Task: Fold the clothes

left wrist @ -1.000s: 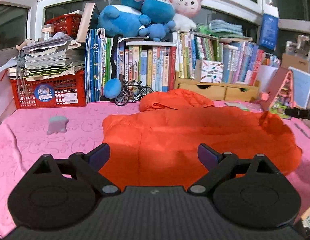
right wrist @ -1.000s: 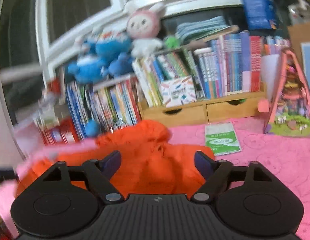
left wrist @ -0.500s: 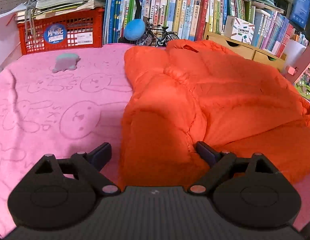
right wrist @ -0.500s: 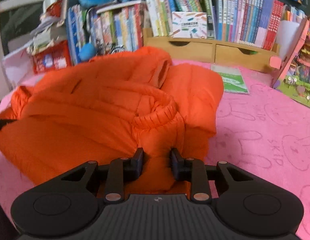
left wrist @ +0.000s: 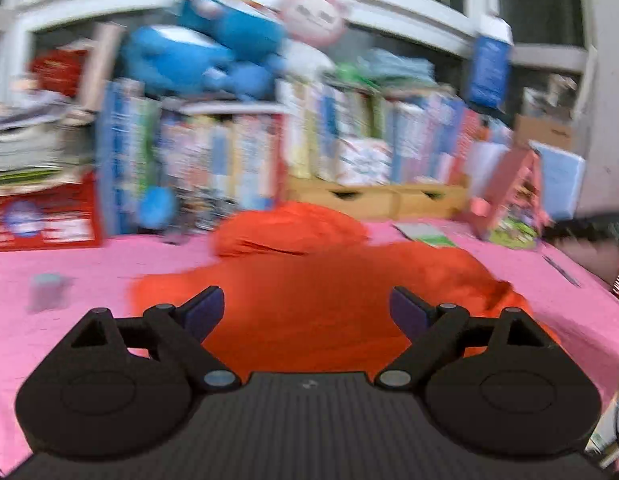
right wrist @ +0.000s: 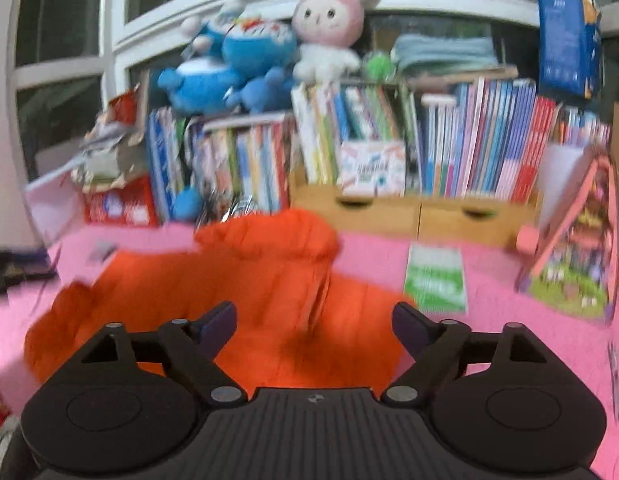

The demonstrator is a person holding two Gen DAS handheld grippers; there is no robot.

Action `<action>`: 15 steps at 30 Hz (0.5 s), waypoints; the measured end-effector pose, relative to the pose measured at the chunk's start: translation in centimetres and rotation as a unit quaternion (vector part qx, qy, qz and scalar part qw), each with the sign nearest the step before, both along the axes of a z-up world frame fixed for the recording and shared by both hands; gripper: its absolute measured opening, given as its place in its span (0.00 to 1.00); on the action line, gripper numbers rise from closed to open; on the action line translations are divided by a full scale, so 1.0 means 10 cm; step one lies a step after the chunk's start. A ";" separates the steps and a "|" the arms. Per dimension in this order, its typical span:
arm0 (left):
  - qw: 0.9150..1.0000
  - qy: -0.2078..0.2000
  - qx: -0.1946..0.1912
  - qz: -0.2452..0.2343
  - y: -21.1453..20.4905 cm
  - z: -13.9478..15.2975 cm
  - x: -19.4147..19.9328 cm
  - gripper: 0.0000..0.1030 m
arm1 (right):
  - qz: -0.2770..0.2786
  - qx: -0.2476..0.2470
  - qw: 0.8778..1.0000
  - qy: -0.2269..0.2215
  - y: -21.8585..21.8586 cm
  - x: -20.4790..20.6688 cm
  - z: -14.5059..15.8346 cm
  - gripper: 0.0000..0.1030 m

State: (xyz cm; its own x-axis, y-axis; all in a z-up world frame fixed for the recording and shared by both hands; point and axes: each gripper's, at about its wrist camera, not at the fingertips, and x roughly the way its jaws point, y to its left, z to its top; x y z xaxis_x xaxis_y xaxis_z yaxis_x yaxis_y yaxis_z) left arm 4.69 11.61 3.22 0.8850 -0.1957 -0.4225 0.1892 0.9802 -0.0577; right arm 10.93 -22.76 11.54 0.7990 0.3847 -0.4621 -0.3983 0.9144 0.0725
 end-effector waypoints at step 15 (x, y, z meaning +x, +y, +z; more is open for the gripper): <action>0.994 0.090 0.034 -0.046 -0.71 -0.87 0.56 0.93 | -0.008 -0.067 0.997 0.040 1.17 1.95 -0.39 0.84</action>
State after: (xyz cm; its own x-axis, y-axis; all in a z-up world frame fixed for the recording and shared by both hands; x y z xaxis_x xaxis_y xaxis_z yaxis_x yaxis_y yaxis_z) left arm 10.31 4.51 -5.45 0.7730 -0.2376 -0.5882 0.2705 0.9621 -0.0331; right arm 30.47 -11.05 7.67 0.7624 0.3030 -0.5717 -0.3820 0.9240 -0.0197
